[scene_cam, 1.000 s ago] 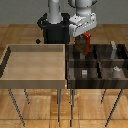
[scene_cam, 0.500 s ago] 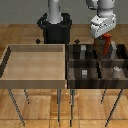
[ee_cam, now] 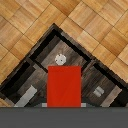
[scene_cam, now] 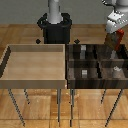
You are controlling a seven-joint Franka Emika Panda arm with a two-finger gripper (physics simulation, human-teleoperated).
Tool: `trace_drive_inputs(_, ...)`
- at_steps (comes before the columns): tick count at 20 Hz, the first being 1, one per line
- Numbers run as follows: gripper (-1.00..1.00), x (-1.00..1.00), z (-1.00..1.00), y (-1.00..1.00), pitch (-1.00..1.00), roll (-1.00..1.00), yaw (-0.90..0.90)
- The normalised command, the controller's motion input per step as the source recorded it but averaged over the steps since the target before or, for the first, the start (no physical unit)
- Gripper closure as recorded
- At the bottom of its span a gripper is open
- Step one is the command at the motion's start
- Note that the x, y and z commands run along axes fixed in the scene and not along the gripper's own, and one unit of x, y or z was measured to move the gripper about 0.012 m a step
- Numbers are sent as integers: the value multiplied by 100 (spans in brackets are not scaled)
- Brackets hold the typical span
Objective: Place the box of cereal into the appropriate compartment.
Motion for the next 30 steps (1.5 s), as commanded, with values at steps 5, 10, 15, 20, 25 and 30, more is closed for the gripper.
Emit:
trace_drive_inputs(5, 100, -100, 0, 0, 0, 0, 0)
trace_drive_inputs(10, 100, -100, 0, 0, 0, 0, 0)
trace_drive_inputs(15, 100, -20, -60, 0, 0, 0, 0)
trace_drive_inputs(20, 100, 0, -100, 0, 0, 0, 0)
trace_drive_inputs(25, 100, 0, -100, 0, 0, 0, 0)
trace_drive_inputs(30, 100, 0, -100, 0, 0, 0, 0)
